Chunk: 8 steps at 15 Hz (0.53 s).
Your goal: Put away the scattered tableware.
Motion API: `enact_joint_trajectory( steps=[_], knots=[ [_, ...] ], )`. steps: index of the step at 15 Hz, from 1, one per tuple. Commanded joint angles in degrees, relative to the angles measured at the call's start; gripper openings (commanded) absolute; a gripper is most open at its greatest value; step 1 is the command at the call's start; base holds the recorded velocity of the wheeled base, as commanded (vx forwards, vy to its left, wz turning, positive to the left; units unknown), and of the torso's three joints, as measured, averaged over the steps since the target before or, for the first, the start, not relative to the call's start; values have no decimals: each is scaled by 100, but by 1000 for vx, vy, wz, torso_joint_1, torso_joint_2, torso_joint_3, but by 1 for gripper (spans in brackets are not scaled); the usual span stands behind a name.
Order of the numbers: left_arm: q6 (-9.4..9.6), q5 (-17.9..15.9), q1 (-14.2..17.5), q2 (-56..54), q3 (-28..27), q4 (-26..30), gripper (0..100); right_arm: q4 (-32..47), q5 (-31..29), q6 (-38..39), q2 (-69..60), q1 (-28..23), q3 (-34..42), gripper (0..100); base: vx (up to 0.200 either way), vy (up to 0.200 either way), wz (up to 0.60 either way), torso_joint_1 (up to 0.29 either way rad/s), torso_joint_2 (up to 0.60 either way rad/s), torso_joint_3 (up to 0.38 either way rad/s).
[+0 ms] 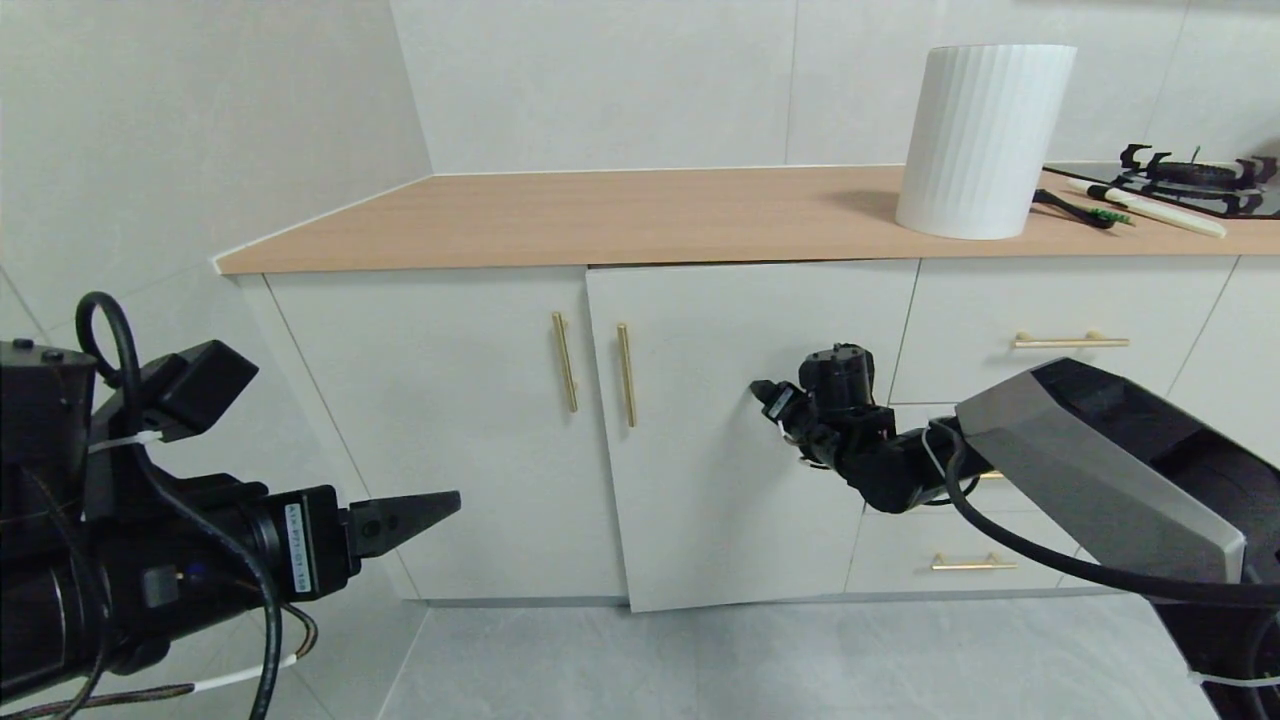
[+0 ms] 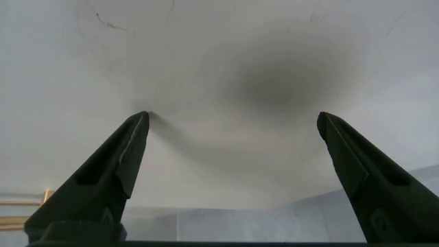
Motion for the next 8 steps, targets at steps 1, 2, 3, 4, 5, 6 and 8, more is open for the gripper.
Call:
enact_joint_trajectory(
  steps=[1, 2, 3, 4, 5, 6, 8],
  knots=[
    [-3, 1, 0, 8, 1, -4, 100, -1, -17, -2, 22, -12, -22, 100, 0, 0, 0, 0, 0, 0],
    [-11, 10, 0, 8, 1, -4, 100, 17, -43, 7, 58, -21, -162, 100, 0, 0, 0, 0, 0, 0],
    [-11, 10, 0, 8, 1, -13, 100, 184, -210, 15, 145, -82, -329, 100, 0, 0, 0, 0, 0, 0],
    [-11, 10, 0, 17, 1, -13, 100, 298, -289, 15, 216, -91, -470, 100, 0, 0, 0, 0, 0, 0],
    [-11, 10, 0, 25, 1, -4, 100, 404, -342, 24, 277, -108, -593, 100, 0, 0, 0, 0, 0, 0],
    [-11, 10, 0, 25, 1, -4, 100, 439, -360, 33, 304, -126, -637, 100, 0, 0, 0, 0, 0, 0],
    [-11, 10, 0, 34, 1, -4, 100, 439, -369, 33, 304, -135, -637, 100, 0, 0, 0, 0, 0, 0]
  ],
)
